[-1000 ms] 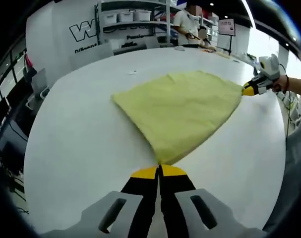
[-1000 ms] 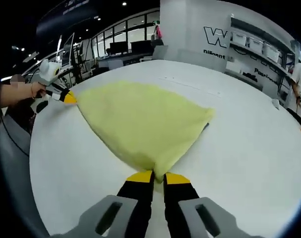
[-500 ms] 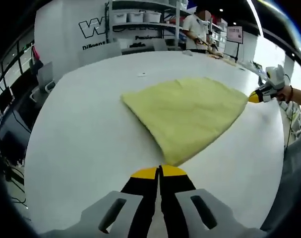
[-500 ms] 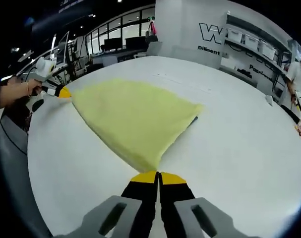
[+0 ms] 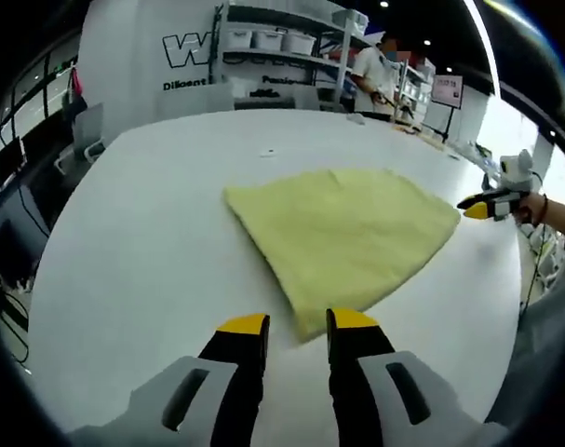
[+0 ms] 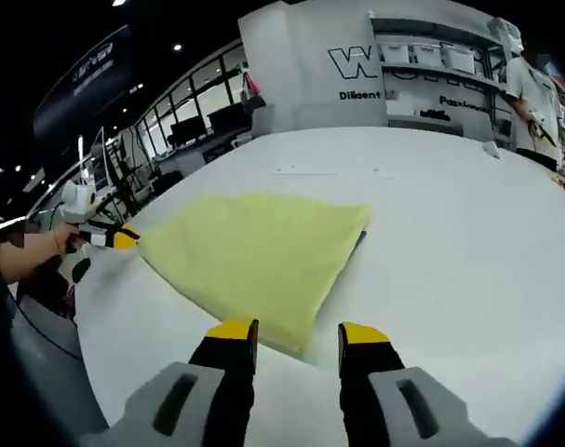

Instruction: Fold the garment on the visible template until the final outline fits inside the template.

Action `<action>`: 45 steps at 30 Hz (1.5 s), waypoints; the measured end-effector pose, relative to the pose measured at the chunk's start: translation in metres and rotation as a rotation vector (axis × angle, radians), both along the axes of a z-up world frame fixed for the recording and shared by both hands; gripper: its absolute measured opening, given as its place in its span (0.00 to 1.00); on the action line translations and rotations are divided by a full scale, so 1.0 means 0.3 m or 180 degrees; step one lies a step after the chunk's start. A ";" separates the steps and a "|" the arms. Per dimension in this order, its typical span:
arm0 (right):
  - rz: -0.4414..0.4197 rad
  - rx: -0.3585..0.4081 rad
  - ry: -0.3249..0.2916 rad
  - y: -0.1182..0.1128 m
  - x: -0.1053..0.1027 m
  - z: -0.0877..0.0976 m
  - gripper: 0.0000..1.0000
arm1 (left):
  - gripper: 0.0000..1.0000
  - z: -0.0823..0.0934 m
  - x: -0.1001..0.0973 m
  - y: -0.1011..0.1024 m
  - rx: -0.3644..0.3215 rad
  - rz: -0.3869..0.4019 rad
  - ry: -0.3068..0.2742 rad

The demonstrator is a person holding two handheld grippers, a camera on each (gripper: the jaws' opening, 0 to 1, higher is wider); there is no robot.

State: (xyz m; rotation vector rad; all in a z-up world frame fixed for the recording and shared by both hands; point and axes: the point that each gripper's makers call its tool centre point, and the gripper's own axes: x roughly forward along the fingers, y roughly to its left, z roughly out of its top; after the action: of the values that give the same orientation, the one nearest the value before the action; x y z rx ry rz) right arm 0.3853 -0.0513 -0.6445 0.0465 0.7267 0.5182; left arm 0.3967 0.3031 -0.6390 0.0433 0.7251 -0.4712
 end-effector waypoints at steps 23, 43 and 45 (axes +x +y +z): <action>0.0112 -0.0185 0.0043 0.011 -0.005 -0.039 0.00 | 0.05 -0.057 -0.008 -0.039 0.0070 -0.0112 0.0217; 0.0223 -0.0242 0.0148 0.015 -0.106 -0.042 0.00 | 0.05 -0.073 -0.123 -0.021 0.0164 -0.0192 0.0306; 0.0225 -0.0242 0.0152 0.015 -0.109 -0.042 0.00 | 0.05 -0.074 -0.126 -0.020 0.0171 -0.0197 0.0307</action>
State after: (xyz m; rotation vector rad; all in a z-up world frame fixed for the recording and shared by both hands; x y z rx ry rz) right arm 0.3526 -0.0469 -0.6572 -0.0381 0.7965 0.5581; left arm 0.3589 0.2971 -0.6613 0.0940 0.8330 -0.5155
